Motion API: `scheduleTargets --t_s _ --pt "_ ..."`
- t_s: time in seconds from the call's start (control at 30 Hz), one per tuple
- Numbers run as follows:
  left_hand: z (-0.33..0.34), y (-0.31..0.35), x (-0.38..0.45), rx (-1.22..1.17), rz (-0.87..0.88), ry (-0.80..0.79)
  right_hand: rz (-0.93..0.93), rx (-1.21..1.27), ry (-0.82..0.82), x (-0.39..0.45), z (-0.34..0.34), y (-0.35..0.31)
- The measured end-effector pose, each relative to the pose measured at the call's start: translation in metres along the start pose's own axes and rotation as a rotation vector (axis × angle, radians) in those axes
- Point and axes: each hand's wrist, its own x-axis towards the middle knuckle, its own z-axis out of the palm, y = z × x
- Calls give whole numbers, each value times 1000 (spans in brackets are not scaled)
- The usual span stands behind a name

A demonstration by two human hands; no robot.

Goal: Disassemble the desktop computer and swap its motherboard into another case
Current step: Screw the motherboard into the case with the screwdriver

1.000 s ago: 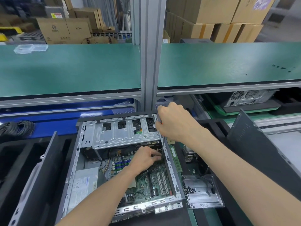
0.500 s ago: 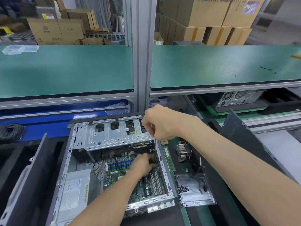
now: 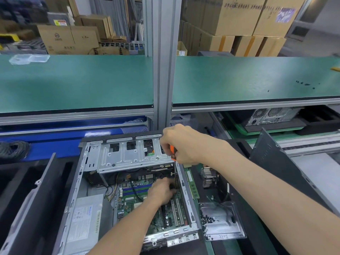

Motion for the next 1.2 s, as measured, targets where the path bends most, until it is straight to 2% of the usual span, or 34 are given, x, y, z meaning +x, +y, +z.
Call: scheduleTargets --t_s 0.1,0.17,0.27,0.4,0.5,0.57,0.67,0.77,0.9,0.93,0.97,1.03,1.1,1.2 --pt "0 -1 3 -2 1 -16 15 91 53 -5 4 2" --pt "0 -1 5 6 0 -29 112 -11 158 -7 8 3" --pt "0 0 8 5 -7 -53 232 -190 190 -4 7 1" --pt "-1 1 12 5 -17 -86 81 18 47 -3 1 0" --pt "-2 1 15 23 -9 -102 43 189 -24 -8 -5 2" --pt "-3 1 17 36 -2 -109 72 113 48 -10 -3 1" --pt "-3 2 18 50 -6 -133 223 -129 131 -6 1 1" --pt "-4 1 20 49 -5 -150 164 -53 104 -2 1 0" --pt "-4 1 24 29 -13 -147 48 176 -58 -6 -4 2" --pt "-3 0 24 22 -12 -148 43 202 -48 -7 -4 3" --pt "-3 0 24 16 -14 -148 63 161 -11 -8 -3 2" --pt "-2 -2 24 3 -26 -145 154 -82 109 -6 0 3" --pt "-1 -3 23 -18 -29 -133 226 -241 149 -3 1 2" --pt "2 -6 20 -22 -3 -94 141 -62 93 0 2 -1"
